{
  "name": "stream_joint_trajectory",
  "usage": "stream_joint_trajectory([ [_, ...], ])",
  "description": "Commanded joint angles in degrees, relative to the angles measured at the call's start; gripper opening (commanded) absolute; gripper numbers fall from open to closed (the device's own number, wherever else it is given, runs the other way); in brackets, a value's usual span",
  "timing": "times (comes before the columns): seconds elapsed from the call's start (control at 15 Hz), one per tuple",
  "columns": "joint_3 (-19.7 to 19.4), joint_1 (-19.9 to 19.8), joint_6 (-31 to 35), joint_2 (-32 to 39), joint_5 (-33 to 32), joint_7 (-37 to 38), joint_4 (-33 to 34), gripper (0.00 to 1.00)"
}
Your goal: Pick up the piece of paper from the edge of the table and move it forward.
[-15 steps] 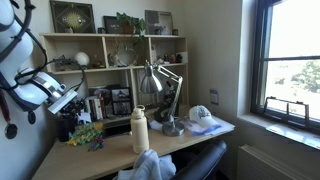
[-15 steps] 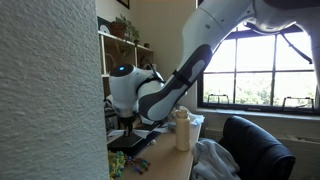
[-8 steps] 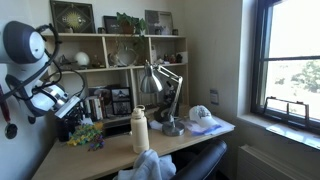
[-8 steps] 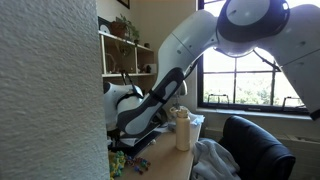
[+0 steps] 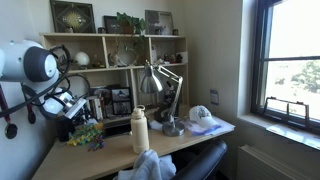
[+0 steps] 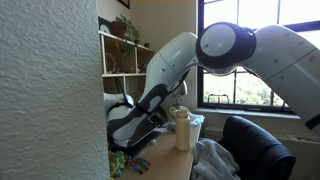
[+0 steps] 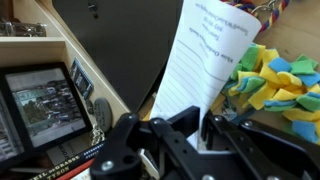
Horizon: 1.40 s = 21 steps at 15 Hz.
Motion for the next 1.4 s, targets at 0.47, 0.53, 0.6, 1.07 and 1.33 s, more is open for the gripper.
stream_joint_trajectory([
  [0.47, -3.44, 2.61, 0.39, 12.89, 0.91, -1.78, 16.09, 0.30],
  [0.53, -3.61, 2.81, 0.54, 13.70, 0.97, -1.53, 16.96, 0.36],
  [0.6, -3.71, 3.02, 0.93, 13.83, 0.93, -1.04, 16.92, 0.42],
  [1.07, 1.95, 1.88, -0.16, 4.88, 2.43, -0.02, 6.99, 0.95],
  [1.33, 7.33, 0.11, -4.69, -4.56, 9.22, 0.74, -3.52, 1.00],
])
